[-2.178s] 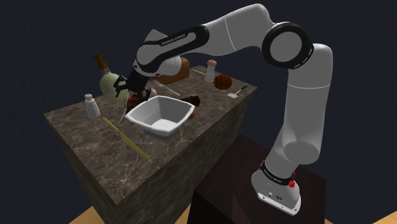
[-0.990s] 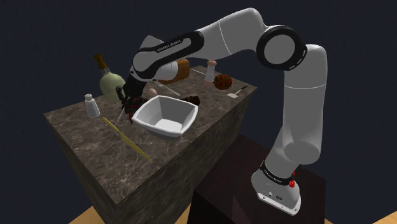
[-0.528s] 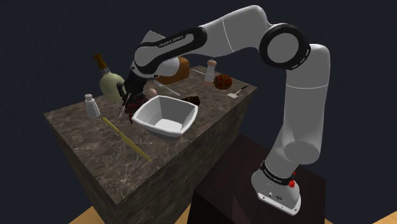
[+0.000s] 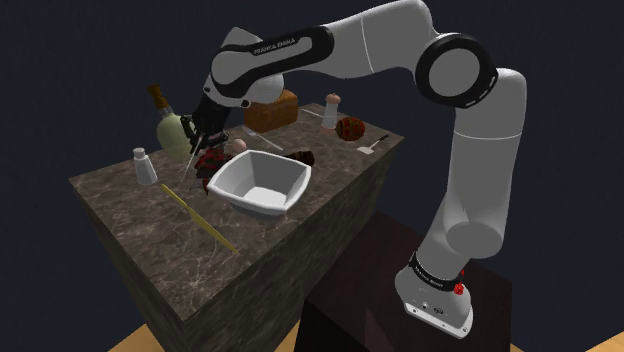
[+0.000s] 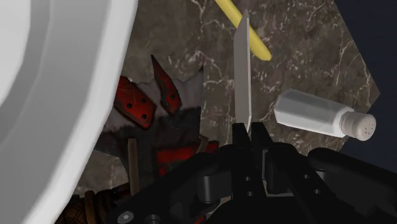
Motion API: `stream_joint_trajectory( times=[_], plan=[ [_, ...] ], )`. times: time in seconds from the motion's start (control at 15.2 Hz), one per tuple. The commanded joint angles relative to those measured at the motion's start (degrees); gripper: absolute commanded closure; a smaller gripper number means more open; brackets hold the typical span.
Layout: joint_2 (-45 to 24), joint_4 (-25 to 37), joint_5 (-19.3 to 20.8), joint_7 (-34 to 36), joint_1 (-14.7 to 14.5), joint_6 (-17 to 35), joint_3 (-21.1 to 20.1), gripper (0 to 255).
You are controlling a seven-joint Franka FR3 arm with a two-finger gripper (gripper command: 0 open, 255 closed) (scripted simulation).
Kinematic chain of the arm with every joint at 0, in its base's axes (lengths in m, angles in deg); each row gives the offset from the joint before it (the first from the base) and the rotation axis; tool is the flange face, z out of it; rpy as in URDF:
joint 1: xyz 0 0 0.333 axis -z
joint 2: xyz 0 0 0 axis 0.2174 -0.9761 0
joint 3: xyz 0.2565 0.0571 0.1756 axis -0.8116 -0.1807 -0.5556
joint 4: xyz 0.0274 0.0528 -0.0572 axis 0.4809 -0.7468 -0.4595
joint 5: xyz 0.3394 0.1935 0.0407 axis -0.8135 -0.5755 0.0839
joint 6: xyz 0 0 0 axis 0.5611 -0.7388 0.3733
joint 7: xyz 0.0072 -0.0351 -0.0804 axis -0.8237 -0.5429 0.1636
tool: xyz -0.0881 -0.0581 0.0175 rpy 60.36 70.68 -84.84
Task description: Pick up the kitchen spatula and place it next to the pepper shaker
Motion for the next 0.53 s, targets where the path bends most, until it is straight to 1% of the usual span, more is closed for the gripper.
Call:
stream_joint_trajectory(
  times=[0.0, 0.46],
  plan=[
    [0.7, 0.5, 0.3, 0.6, -0.1, -1.2, 0.1, 255],
    [2.1, 3.9, 1.3, 2.4, -0.1, -5.7, 0.4, 255]
  ],
)
